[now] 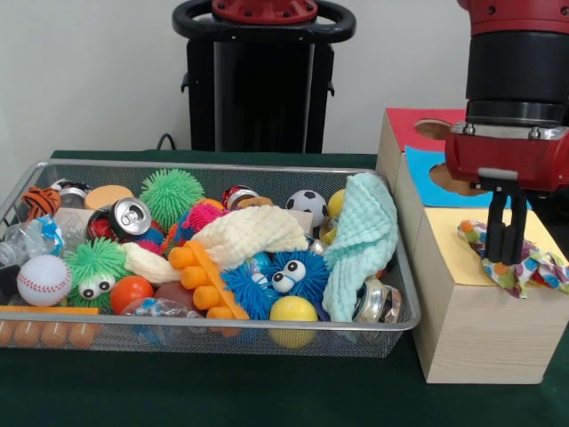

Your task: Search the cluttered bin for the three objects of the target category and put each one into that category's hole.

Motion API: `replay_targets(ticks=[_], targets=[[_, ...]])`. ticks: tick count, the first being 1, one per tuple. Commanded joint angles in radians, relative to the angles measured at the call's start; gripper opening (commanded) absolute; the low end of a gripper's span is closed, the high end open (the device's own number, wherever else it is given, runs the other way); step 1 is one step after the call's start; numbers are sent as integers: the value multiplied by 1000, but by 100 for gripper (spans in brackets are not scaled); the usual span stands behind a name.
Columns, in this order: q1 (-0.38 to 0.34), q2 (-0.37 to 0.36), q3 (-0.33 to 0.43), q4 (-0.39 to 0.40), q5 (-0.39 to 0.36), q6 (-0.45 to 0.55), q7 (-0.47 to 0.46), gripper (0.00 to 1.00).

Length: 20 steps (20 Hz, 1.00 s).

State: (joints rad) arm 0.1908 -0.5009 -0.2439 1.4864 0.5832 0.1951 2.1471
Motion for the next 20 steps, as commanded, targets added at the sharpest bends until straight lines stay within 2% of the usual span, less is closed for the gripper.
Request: replay_targets(ticks=[1,4,8,15,20], targets=[[-55,34,126,96,-52,49,93,0],[-53,19,132,105,-45,72,100,0],[-74,0,176,130,-36,70,108,0],[-140,-31,278,194,-30,33,104,0],[-162,-34,315,217,-43,6,108,0]])
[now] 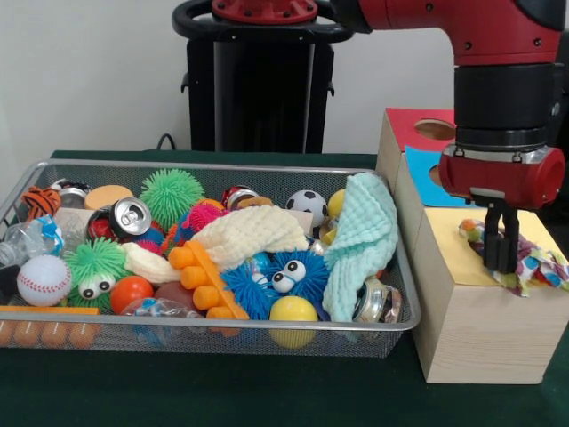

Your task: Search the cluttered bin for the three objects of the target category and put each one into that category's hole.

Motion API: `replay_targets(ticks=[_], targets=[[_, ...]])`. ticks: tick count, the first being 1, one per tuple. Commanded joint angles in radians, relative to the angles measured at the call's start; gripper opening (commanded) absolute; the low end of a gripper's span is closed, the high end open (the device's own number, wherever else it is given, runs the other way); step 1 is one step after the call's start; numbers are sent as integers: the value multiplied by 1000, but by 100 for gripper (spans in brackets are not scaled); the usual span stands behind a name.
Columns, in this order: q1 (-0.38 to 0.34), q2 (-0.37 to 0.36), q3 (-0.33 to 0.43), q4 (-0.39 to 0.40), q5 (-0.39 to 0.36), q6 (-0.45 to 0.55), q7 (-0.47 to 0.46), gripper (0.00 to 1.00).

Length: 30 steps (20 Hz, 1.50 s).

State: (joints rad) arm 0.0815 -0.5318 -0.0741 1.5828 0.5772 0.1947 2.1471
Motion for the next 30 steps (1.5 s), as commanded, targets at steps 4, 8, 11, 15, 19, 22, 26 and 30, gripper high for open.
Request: replay_targets(ticks=[4,8,11,15,19,22,26,30], targets=[[-70,2,170,128,-47,-14,106,0],[-70,-4,171,134,-50,1,108,0],[-72,-9,170,138,-55,25,97,0],[-69,-13,158,139,-62,65,86,0],[-57,-14,129,126,-76,122,84,0],[-51,-11,118,120,-85,144,89,0],[-34,2,90,97,-96,184,99,0],[-1,22,37,68,-108,257,129,0]])
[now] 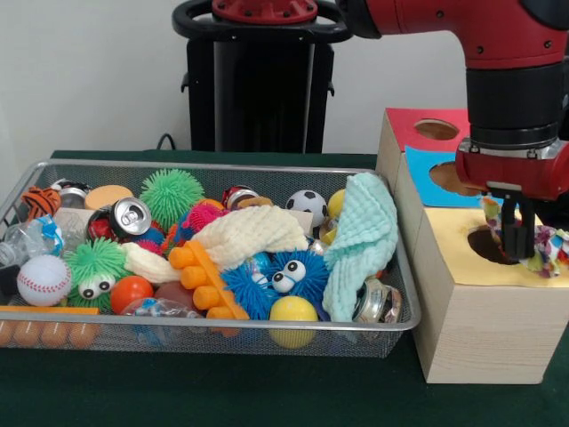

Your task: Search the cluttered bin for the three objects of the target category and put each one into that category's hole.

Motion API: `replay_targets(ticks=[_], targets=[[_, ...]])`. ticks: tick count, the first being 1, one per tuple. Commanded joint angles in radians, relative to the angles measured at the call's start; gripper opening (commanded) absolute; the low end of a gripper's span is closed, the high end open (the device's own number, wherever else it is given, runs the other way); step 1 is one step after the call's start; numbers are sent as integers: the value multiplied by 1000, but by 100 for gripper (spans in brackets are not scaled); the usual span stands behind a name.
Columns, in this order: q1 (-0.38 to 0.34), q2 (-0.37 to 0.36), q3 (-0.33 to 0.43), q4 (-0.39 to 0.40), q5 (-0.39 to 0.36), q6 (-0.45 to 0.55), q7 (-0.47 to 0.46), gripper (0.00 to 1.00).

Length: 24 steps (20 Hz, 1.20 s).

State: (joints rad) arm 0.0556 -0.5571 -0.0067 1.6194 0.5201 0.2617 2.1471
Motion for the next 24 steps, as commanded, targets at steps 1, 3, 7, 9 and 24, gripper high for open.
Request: replay_targets(ticks=[1,3,7,9,24], targets=[[31,50,-40,25,-53,206,135,0],[49,57,-71,6,-64,258,152,0],[70,65,-116,-16,-80,326,170,0],[71,66,-122,-16,-81,333,168,0],[104,76,-144,-4,-65,324,172,0]])
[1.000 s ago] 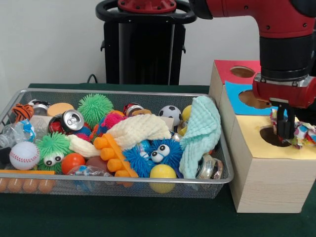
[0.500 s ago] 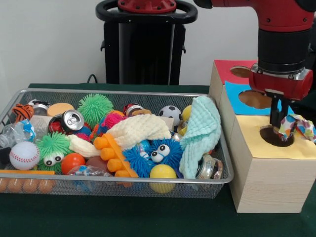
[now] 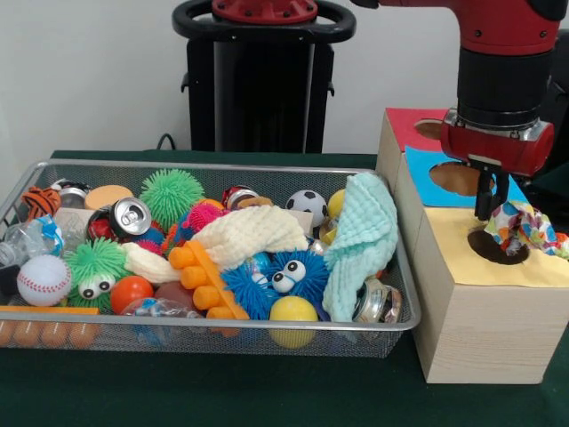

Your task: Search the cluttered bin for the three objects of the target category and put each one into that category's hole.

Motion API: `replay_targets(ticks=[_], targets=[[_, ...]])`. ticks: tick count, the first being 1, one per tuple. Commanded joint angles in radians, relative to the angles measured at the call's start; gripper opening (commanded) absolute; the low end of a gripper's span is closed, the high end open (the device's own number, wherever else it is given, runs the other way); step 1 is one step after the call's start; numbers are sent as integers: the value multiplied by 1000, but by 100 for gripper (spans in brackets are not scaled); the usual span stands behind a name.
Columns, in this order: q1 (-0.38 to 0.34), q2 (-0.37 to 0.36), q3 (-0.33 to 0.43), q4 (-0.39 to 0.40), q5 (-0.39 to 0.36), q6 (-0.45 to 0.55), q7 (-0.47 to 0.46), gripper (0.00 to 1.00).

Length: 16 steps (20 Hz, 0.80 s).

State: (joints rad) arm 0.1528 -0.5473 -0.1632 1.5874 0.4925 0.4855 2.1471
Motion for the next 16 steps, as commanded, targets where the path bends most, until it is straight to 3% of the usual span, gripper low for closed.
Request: replay_targets(ticks=[1,16], targets=[[6,65,14,31,-35,98,170,0],[53,-7,-98,68,-96,218,160,0]])
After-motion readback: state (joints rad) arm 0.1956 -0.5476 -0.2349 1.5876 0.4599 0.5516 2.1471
